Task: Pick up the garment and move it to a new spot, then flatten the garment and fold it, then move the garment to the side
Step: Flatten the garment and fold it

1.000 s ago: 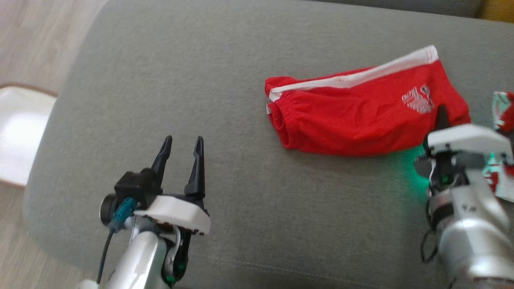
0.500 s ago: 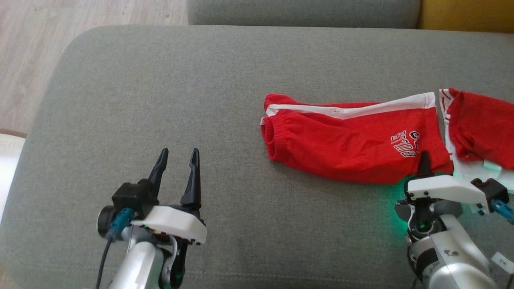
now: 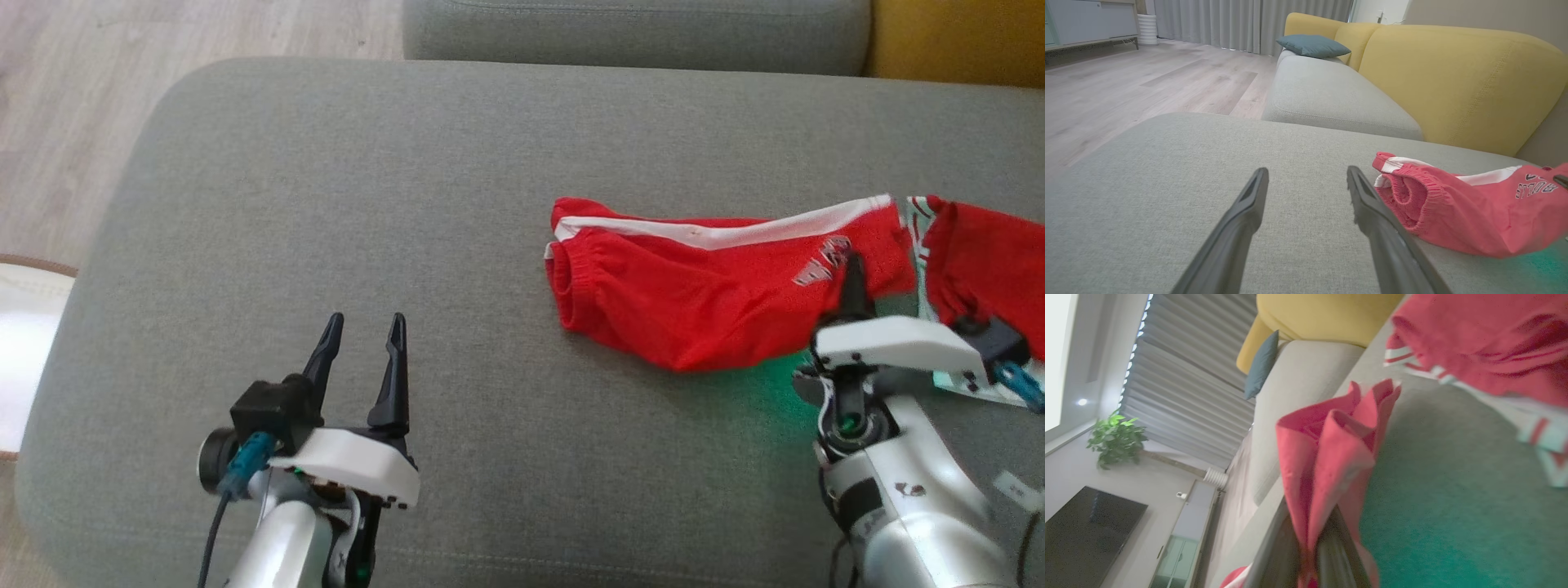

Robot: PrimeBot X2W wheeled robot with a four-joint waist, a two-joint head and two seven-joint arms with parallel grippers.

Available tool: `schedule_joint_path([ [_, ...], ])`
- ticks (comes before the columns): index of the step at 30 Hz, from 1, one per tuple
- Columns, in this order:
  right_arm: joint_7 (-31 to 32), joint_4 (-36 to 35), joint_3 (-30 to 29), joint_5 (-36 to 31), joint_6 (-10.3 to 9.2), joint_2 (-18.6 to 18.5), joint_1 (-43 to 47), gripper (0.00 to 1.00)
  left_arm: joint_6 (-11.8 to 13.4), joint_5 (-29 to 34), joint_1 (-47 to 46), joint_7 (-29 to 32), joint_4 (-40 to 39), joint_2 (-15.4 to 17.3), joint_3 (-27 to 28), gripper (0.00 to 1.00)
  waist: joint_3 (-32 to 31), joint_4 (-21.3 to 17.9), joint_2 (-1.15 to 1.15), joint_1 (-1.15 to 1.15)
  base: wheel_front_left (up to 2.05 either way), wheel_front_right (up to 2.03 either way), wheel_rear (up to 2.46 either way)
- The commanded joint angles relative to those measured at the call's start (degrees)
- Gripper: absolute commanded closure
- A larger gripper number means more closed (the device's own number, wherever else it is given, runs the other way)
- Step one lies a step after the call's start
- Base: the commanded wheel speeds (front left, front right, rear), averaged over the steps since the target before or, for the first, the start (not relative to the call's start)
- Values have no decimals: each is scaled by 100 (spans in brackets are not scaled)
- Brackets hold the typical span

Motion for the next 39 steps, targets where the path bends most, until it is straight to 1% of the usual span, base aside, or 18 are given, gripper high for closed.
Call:
schedule_joint_path([
  [1, -61, -408, 298, -44, 22, 87, -177, 100, -8, 58, -124, -44, -163, 33, 207, 0, -36, 65, 0, 0, 0, 0, 0],
  [6, -61, -852, 795, 42, 22, 87, -5, 100, -2, 69, -100, -44, -154, 33, 235, 0, -94, 161, 0, 0, 0, 0, 0],
  [12, -62, -1116, 1407, 177, 22, 87, 128, 100, -10, 75, -58, -44, -137, 33, 249, 0, -161, 231, 0, 0, 0, 0, 0],
  [13, -62, -1116, 1407, 177, 22, 87, 128, 100, -10, 75, -58, -44, -137, 33, 249, 0, -161, 231, 0, 0, 0, 0, 0],
  [17, -62, -1308, 1914, 307, 22, 87, 209, 100, -11, 78, -39, -44, -126, 33, 267, 0, -193, 249, 0, 0, 0, 0, 0],
  [21, -62, -1361, 2342, 352, 22, 87, 230, 100, -10, 79, -40, -44, -122, 33, 254, 0, -212, 282, 0, 0, 0, 0, 0],
  [26, -62, -1384, 2735, 460, 22, 87, 206, 100, -3, 75, -38, -44, -118, 33, 227, 0, -214, 384, 0, 0, 0, 0, 0],
  [31, -62, -1184, 3071, 419, 22, 87, 168, 100, -1, 82, -15, -44, -92, 33, 246, 0, -221, 474, 0, 0, 0, 0, 0],
  [32, -62, -1126, 3117, 436, 22, 87, 155, 91, 0, 82, -14, -44, -88, 33, 245, 0, -221, 490, 0, 0, 0, 0, 0],
  [33, -62, -1088, 3152, 458, 22, 87, 137, 29, 4, 79, -16, -44, -87, 33, 244, 0, -220, 505, 0, 0, 0, 0, 0],
  [34, -62, -1067, 3214, 486, 22, 87, 116, 0, 7, 75, -18, -44, -88, 33, 243, 0, -218, 518, 0, 0, 0, 0, 0],
  [39, 60, -1113, 3718, 658, 22, 87, 19, 0, 15, 58, -32, -44, -88, 33, 223, 0, -211, 567, 0, 0, 0, 0, 0],
])
